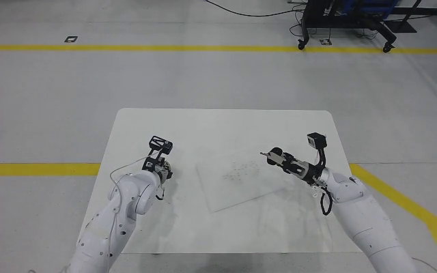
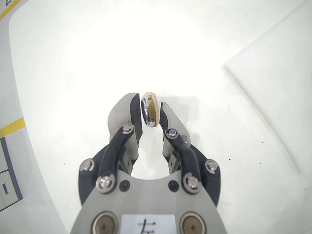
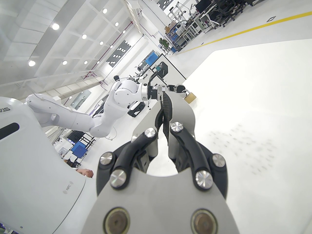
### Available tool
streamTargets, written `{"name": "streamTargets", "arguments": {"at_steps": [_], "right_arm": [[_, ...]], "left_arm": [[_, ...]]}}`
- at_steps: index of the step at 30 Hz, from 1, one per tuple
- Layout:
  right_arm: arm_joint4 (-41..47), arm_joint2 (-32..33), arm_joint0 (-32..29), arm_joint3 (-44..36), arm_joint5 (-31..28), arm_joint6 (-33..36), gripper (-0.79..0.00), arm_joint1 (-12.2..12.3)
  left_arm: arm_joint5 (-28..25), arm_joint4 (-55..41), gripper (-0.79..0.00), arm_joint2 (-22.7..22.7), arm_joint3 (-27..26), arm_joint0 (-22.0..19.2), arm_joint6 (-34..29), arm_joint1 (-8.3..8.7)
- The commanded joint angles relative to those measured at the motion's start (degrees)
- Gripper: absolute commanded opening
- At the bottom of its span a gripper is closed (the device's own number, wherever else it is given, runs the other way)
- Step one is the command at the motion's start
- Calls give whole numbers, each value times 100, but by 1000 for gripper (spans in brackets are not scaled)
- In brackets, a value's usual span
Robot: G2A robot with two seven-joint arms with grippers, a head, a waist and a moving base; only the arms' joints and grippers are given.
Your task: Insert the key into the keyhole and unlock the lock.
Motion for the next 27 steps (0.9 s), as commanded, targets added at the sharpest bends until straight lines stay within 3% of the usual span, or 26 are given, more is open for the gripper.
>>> {"name": "streamTargets", "arguments": {"at_steps": [1,2,12,18,22,25,27], "right_arm": [[0,0,0,0,0,0,-785,0],[0,0,0,0,0,0,-785,0],[0,0,0,0,0,0,-785,0],[0,0,0,0,0,0,-785,0],[0,0,0,0,0,0,-785,0],[0,0,0,0,0,0,-785,0],[0,0,0,0,0,0,-785,0]], "left_arm": [[2,21,-730,13,25,-9,-7,-9],[1,29,-785,20,35,-13,-9,-14],[-38,60,-785,-282,-94,214,270,5],[-184,-966,-785,-553,-363,440,1072,-30],[-866,-2712,-785,-933,-590,684,1899,-59],[-2133,-4286,-785,-1346,-593,1006,2349,-36],[-2133,-4286,-785,-1346,-593,1006,2349,-36]]}}
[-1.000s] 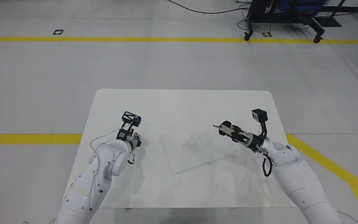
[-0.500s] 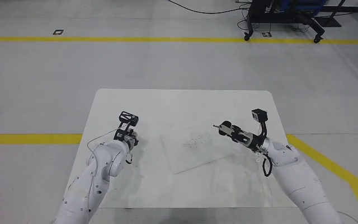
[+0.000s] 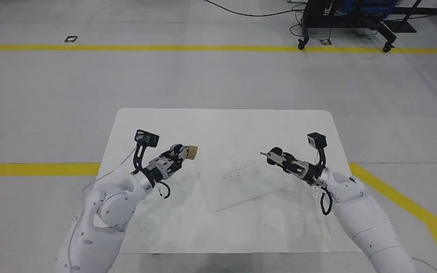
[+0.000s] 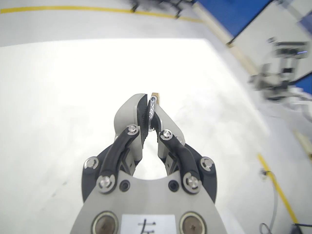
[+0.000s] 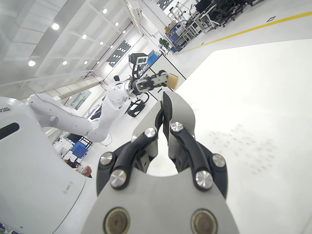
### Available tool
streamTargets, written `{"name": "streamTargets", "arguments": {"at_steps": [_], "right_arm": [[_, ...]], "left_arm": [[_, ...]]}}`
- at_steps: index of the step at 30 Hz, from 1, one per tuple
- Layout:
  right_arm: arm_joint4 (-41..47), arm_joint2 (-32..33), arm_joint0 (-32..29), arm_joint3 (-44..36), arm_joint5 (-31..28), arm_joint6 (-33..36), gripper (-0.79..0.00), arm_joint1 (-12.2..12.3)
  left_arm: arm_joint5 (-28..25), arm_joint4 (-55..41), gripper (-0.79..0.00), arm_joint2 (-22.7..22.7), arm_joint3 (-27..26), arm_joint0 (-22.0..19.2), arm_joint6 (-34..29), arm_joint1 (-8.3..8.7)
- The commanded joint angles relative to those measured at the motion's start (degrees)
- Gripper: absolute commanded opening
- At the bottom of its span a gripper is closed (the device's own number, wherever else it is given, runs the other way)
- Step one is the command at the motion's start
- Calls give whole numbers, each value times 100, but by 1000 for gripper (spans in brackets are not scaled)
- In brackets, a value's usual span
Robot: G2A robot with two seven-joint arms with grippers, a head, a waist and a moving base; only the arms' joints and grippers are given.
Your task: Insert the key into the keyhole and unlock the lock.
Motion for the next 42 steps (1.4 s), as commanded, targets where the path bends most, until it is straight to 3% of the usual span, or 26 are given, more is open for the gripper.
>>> {"name": "streamTargets", "arguments": {"at_steps": [1,4,9,14,18,21,28,42], "right_arm": [[0,0,0,0,0,0,-785,0],[0,0,0,0,0,0,-785,0],[72,-48,0,-118,71,-73,-785,-16],[389,-316,274,-285,219,-564,-785,-147],[549,-590,527,-317,249,-834,-785,-268],[784,-830,701,-308,264,-964,-785,-368],[794,-1447,1177,58,345,-988,-785,-616],[608,-2120,1620,565,404,-841,-785,-957]], "left_arm": [[83,68,-785,23,9,-5,-19,0],[83,68,-785,23,9,-5,-19,0],[-227,-1292,-785,279,348,-326,2,-63],[-662,-2802,-785,654,1257,-1058,-836,-116],[-804,-3212,-785,1026,1945,-1578,-1690,-143],[-956,-3179,-785,1274,2167,-1823,-2128,-157],[-1190,-3486,-785,1409,2429,-2103,-2397,-164],[-1300,-3813,-785,1330,2535,-2101,-2118,-127]]}}
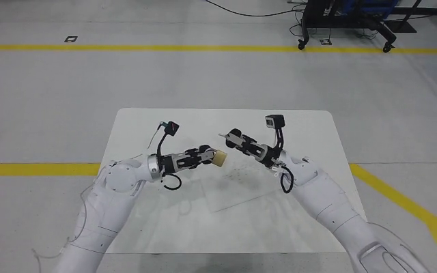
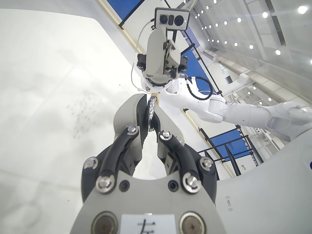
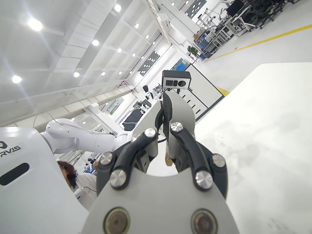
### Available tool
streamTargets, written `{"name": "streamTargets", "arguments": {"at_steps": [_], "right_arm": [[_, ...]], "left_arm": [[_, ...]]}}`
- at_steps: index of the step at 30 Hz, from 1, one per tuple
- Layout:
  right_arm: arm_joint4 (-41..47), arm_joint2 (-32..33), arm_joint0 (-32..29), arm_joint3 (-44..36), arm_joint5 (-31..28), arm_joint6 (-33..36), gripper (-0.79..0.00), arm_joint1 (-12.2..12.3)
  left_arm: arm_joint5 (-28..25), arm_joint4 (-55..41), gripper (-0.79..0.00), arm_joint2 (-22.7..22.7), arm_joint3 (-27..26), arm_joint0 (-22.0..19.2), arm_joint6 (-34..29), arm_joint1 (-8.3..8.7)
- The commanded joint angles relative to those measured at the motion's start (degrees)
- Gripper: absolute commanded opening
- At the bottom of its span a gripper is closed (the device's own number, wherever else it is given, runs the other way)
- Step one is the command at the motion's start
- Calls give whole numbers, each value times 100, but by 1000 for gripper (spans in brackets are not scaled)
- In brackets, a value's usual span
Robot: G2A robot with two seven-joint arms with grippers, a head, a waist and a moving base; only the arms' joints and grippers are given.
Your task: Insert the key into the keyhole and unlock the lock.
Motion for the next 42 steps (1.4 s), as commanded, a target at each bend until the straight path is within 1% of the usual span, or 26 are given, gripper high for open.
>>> {"name": "streamTargets", "arguments": {"at_steps": [1,7,10,12,14,21,23,24,25,27,28,31,33,41,42], "right_arm": [[1,-87,33,27,-16,159,-785,-30],[126,-195,70,100,-263,514,-785,-79],[211,-123,76,193,-364,512,-785,-77],[286,-53,68,257,-409,447,-785,-75],[319,19,56,276,-409,350,-785,-74],[319,19,56,276,-409,350,-785,-74],[319,19,56,276,-409,350,-785,-74],[320,19,40,255,-384,333,-785,-74],[270,50,-18,189,-324,275,-785,-66],[44,191,-154,88,-280,153,-785,-22],[-73,282,-249,9,-291,101,-785,9],[-631,694,-614,-295,-361,-127,-785,141],[-704,943,-999,-738,-409,-299,-785,217],[-704,943,-999,-738,-409,-299,-785,217],[-704,943,-999,-738,-409,-299,-785,217]], "left_arm": [[24,44,-785,-20,-8,10,129,4],[221,95,-785,-104,22,65,559,12],[500,496,-785,-110,-15,57,861,17],[714,1041,-785,-90,-121,60,1164,21],[714,1041,-785,-90,-121,60,1164,21],[748,1025,-785,-82,-125,73,1179,18],[1154,774,-785,-38,-223,96,1251,-4],[1444,521,-785,-14,-253,92,1206,-18],[1802,180,-785,4,-251,52,1041,-31],[2331,-434,-785,-2,-222,-55,757,-51],[2684,-687,-785,22,-189,-145,519,-58],[3056,-974,-785,111,-149,-323,295,-85],[3149,-830,-785,114,-150,-387,509,-90],[3149,-830,-785,114,-150,-387,509,-90],[3192,-869,-785,142,-171,-339,561,-97]]}}
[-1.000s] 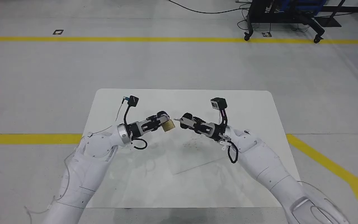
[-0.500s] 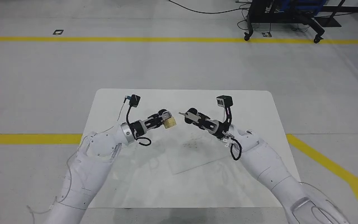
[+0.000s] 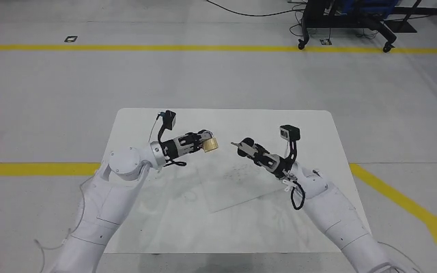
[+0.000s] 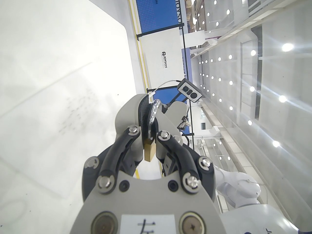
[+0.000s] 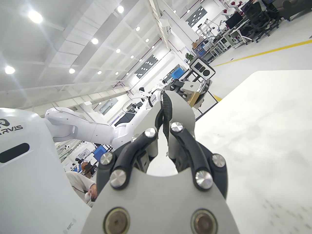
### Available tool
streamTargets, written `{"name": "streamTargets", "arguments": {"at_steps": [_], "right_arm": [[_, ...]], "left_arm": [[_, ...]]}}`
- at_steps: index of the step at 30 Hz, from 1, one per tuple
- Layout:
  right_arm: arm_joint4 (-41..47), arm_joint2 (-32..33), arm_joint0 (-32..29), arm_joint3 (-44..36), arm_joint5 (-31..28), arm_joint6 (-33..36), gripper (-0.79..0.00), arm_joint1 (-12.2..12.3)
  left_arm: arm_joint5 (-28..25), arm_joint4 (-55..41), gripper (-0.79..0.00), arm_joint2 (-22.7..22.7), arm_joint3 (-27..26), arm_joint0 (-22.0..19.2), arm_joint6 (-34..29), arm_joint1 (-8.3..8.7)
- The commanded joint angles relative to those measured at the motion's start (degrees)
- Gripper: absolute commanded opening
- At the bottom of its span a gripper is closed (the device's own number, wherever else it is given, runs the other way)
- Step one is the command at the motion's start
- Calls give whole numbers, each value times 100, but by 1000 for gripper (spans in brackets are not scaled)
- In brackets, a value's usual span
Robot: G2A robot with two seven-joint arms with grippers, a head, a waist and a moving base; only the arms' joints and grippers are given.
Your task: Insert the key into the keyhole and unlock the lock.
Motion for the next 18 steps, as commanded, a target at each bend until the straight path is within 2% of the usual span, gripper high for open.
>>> {"name": "streamTargets", "arguments": {"at_steps": [1,3,6,9,14,15,18], "right_arm": [[-1,0,-1,-1,0,0,-785,0],[-206,4,-4,-69,166,-46,-785,-5],[-619,105,-37,-195,0,-199,-785,-2],[-1238,430,-127,-713,0,-142,-785,68],[-3461,1288,-633,-2192,0,-209,-785,257],[-3974,1428,-730,-2479,0,-262,-785,291],[-5727,1832,-1000,-3316,0,-433,-785,368]], "left_arm": [[270,-88,-785,53,15,65,126,-14],[730,-377,-785,167,17,53,38,-46],[1894,-1114,-785,292,203,-130,-427,-89],[2730,-1100,-785,444,328,-385,-577,-98],[3429,-1149,-785,669,545,-790,-715,-140],[3648,-1246,-785,733,630,-872,-779,-159],[3869,-1454,-785,904,842,-1141,-817,-229]]}}
